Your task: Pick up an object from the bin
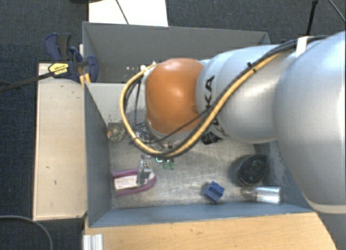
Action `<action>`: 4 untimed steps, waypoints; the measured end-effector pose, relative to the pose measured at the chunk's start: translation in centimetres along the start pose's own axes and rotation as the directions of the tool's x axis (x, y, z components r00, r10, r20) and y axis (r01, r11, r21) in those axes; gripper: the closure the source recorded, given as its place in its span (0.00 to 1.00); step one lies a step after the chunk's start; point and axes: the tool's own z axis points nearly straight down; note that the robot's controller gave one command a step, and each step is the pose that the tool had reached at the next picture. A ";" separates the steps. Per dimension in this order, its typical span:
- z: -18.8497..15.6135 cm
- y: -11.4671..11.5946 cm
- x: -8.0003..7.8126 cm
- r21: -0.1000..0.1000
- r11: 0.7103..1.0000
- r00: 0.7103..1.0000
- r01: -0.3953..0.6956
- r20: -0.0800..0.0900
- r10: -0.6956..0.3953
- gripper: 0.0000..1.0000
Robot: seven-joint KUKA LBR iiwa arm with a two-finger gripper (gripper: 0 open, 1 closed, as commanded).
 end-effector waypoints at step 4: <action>-18.7 0.3 1.5 0.004 0.863 0.862 0.506 0.017 -0.506 1.00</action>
Offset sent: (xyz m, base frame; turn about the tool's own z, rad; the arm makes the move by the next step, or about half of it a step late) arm -0.0172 0.0019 -0.0861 -0.2170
